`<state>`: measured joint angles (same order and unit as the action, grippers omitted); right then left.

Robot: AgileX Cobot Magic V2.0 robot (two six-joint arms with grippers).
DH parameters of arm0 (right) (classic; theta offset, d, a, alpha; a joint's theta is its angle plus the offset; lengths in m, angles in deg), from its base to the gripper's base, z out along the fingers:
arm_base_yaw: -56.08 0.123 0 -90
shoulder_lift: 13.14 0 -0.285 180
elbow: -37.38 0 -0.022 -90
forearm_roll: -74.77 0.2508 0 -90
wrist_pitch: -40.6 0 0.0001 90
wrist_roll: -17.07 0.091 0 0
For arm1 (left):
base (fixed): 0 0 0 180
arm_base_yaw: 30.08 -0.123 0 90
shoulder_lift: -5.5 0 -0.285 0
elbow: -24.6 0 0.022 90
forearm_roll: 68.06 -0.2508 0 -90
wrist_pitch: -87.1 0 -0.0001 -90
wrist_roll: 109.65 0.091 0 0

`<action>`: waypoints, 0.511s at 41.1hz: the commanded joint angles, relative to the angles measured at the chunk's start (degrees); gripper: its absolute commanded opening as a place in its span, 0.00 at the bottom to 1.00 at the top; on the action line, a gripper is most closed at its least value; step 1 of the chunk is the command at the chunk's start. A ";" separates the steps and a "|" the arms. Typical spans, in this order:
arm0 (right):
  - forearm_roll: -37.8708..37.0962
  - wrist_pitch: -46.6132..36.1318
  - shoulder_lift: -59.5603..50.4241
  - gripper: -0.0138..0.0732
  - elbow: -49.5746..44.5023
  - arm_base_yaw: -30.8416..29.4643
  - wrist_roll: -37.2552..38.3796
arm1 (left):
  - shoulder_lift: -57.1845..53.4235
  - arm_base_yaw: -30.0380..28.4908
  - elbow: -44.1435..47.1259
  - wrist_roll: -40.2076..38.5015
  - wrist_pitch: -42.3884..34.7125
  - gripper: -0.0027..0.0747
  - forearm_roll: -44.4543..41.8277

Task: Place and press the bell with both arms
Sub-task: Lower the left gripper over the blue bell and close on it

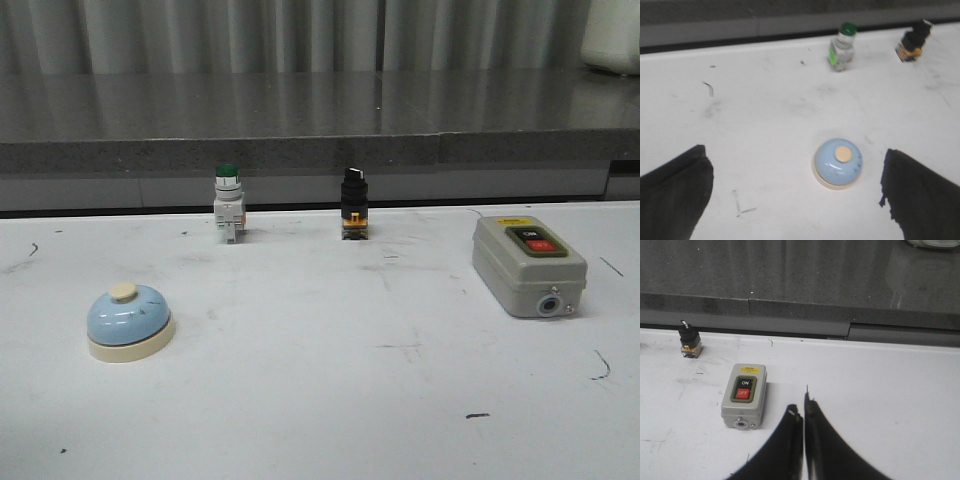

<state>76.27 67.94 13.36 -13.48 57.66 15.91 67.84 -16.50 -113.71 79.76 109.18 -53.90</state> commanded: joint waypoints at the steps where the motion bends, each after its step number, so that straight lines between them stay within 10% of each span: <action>1: -0.03 -4.79 0.97 0.20 1.89 -0.23 0.10 | 7.81 4.39 -6.42 0.55 -0.99 0.86 -0.25; 21: -0.03 -4.80 0.97 0.20 1.89 -0.23 0.10 | 38.74 8.36 -25.52 0.55 11.55 0.86 -5.19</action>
<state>76.27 67.94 13.36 -13.48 57.66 15.91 105.20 -8.45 -135.72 80.26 120.67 -59.03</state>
